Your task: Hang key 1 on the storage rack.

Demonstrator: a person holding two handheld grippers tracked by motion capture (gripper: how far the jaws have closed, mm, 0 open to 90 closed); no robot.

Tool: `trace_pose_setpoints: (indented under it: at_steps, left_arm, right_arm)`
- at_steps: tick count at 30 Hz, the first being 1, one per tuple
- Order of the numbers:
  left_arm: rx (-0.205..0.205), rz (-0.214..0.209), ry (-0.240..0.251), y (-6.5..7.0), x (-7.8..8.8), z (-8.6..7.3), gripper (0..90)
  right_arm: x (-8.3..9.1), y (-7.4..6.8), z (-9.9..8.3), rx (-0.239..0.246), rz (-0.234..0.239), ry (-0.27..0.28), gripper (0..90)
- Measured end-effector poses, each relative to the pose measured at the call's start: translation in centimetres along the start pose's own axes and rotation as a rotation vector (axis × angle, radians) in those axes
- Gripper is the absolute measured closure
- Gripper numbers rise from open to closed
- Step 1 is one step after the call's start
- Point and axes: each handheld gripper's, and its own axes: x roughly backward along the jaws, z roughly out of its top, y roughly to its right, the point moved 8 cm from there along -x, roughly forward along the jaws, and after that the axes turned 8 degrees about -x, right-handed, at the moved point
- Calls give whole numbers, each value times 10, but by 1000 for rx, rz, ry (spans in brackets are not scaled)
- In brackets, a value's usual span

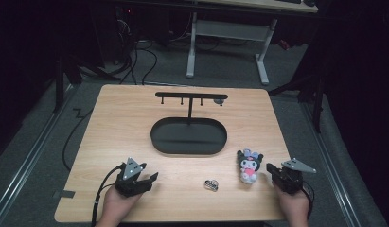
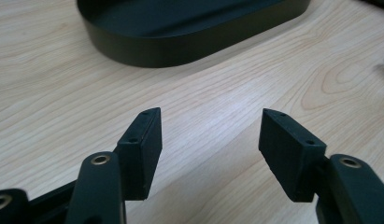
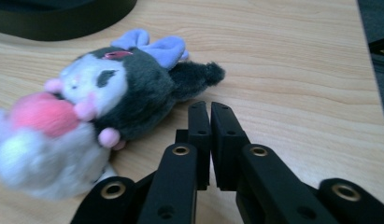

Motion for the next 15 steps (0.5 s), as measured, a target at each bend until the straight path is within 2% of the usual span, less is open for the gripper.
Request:
trace_pose_setpoints:
  at_steps: [1, 2, 3, 8, 9, 11, 15]
  left_arm:
    - [7, 12, 2, -3, 5, -3, 402]
    - [7, 12, 2, -3, 5, -3, 403]
    - [9, 25, 2, -6, 10, -6, 403]
    - [28, 43, -2, -10, 16, -13, 404]
    - [32, 54, -3, -11, 19, -15, 404]
    - [37, 59, -5, -12, 22, -18, 404]
    - [42, 63, 0, -13, 26, -19, 404]
  right_arm:
    - [-8, 1, 1, 19, -13, -22, 899]
    - [-8, 1, 1, 19, -13, -22, 899]
    - [-16, -1, 2, 31, 0, -40, 900]
    - [-27, -11, 9, 69, 29, -42, 900]
    - [-32, -21, 15, 89, 62, -32, 900]
    - [-36, -29, 18, 110, 99, -37, 900]
    - [-38, -39, 23, 142, 119, -23, 900]
